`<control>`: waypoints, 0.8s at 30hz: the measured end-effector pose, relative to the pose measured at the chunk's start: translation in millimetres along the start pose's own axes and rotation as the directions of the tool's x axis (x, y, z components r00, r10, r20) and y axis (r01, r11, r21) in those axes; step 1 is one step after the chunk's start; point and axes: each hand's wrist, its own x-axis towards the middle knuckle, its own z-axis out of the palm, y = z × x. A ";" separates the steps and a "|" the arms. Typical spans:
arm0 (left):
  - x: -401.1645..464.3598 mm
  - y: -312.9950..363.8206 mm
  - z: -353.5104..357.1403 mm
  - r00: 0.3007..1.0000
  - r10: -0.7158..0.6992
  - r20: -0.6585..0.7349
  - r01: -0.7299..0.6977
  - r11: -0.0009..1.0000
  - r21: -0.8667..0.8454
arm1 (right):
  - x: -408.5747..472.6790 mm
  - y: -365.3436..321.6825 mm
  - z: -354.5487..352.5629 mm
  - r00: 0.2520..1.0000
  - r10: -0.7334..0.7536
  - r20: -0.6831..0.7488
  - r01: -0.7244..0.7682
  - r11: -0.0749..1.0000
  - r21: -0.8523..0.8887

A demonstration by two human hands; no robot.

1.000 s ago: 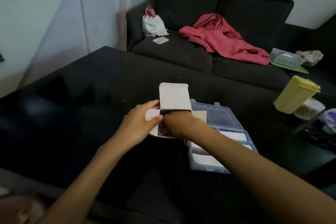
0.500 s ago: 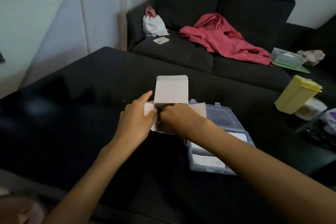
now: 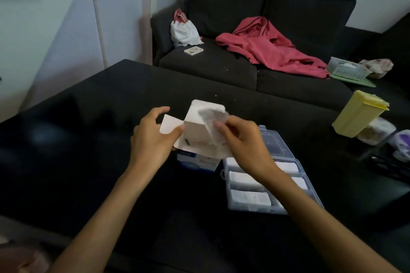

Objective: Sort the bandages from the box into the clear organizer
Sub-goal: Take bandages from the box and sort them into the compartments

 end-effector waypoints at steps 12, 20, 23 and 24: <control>3.1 -7.2 25.5 0.995 -0.098 0.019 0.091 0.970 0.226 | -14.7 22.1 -21.6 0.824 0.472 0.313 -0.561 0.757 0.335; -30.5 37.4 31.6 0.893 0.444 -0.070 -0.428 0.887 0.172 | -35.4 31.9 -65.6 0.850 0.422 0.315 -0.506 0.820 0.266; -50.6 41.9 54.8 0.898 0.269 0.349 -0.274 0.961 -0.038 | -42.5 35.2 -77.7 0.848 0.399 0.349 -0.474 0.865 0.162; -53.4 39.1 63.1 0.856 0.228 0.465 -0.222 0.973 -0.068 | -44.2 36.4 -80.0 0.849 0.389 0.358 -0.462 0.875 0.145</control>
